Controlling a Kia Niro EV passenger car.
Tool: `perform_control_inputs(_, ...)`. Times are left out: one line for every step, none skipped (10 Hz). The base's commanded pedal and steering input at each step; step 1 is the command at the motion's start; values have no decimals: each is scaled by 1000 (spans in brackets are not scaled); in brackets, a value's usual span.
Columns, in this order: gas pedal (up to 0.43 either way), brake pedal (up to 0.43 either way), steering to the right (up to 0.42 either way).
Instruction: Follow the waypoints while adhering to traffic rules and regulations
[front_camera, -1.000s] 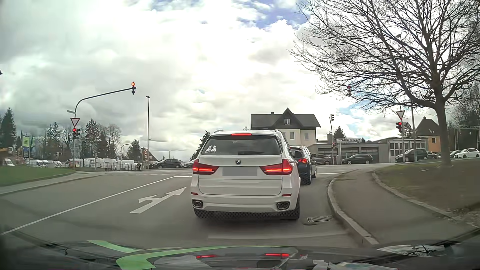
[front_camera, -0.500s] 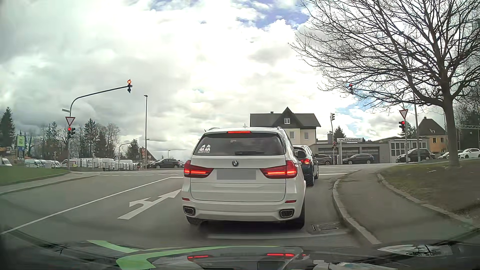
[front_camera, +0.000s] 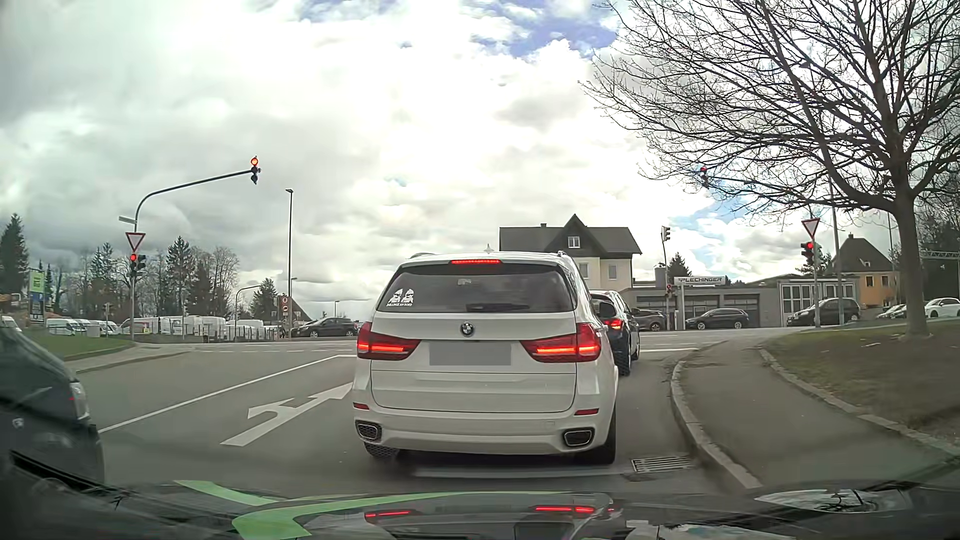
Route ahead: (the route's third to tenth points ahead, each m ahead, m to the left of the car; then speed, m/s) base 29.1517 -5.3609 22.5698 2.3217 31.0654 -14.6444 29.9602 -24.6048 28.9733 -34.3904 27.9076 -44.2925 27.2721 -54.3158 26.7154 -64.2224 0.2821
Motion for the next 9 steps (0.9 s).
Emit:
perform_control_inputs(0, 238, 17)
perform_control_inputs(0, 262, 16)
perform_control_inputs(0, 268, 16)
perform_control_inputs(0, 274, 16)
perform_control_inputs(0, 280, 16)
perform_control_inputs(0, 280, 16)
perform_control_inputs(0, 287, 16)
perform_control_inputs(0, 280, 16)
perform_control_inputs(0, 287, 16)
